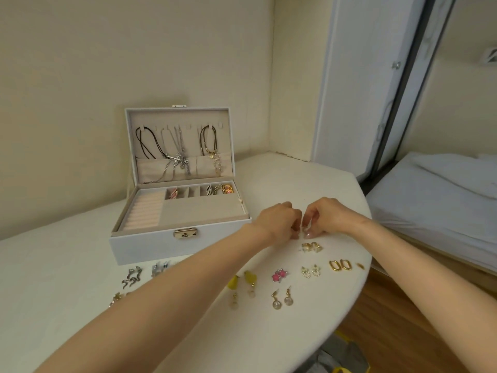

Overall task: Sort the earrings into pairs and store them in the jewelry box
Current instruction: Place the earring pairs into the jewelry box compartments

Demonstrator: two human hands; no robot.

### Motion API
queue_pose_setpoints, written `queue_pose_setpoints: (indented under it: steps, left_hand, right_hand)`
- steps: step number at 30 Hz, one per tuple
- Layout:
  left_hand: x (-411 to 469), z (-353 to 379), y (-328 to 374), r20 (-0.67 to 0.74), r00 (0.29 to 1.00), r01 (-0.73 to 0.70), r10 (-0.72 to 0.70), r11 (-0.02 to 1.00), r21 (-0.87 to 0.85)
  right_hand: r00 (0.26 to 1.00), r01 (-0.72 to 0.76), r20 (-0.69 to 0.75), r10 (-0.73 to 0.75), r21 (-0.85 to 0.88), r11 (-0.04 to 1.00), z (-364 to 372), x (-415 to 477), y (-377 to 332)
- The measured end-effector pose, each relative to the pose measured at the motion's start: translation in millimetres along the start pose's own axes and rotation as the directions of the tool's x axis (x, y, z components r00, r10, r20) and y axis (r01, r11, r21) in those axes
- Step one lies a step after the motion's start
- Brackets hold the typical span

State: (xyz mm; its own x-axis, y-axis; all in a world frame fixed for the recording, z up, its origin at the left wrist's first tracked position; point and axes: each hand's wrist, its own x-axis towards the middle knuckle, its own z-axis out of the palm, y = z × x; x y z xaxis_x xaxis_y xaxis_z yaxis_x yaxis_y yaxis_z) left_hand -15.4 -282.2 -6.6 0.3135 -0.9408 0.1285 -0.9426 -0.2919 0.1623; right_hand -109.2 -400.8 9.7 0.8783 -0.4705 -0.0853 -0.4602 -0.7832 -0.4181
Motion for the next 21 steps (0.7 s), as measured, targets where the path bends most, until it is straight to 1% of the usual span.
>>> queue_pose_setpoints:
  steps: [3, 5, 10, 14, 16, 18, 21]
  left_hand:
    - [0.2, -1.9, 1.0, 0.009, 1.0, 0.016, -0.016, 1.0, 0.0]
    - [-2.5, -5.6, 1.4, -0.008, 1.0, 0.016, -0.016, 1.0, 0.015]
    - [-19.4, -31.4, -6.0, -0.163, 0.987, -0.002, -0.005, 0.999, -0.047]
    - [-43.5, -54.8, -18.4, -0.278, 0.961, -0.065, 0.014, 0.982, -0.177]
    - [-54.9, -65.7, -31.3, -0.329, 0.944, -0.087, 0.013, 0.973, -0.212]
    - [-64.4, -76.0, -49.9, -0.39, 0.92, -0.066, -0.026, 0.973, -0.222]
    - [-76.3, -86.7, -87.8, -0.431, 0.886, 0.033, -0.173, 0.949, -0.314]
  right_hand:
    - [1.0, 0.01, 0.025, -0.011, 0.039, 0.999, -2.4, 0.3, -1.4]
    - [0.999, 0.029, 0.01, -0.031, 0.128, 0.991, -5.7, -1.0, -4.7]
    - [0.992, 0.12, -0.019, -0.122, 0.364, 0.923, -19.1, -10.5, -25.4]
    - [0.983, 0.181, -0.064, -0.172, 0.498, 0.848, -24.2, -12.2, -45.6]
    - [0.979, 0.204, -0.095, -0.182, 0.562, 0.801, -23.2, -9.3, -55.2]
    - [0.974, 0.223, -0.115, -0.193, 0.603, 0.766, -19.8, -4.1, -64.2]
    - [0.972, 0.236, -0.134, -0.195, 0.616, 0.752, -11.3, 6.9, -78.6]
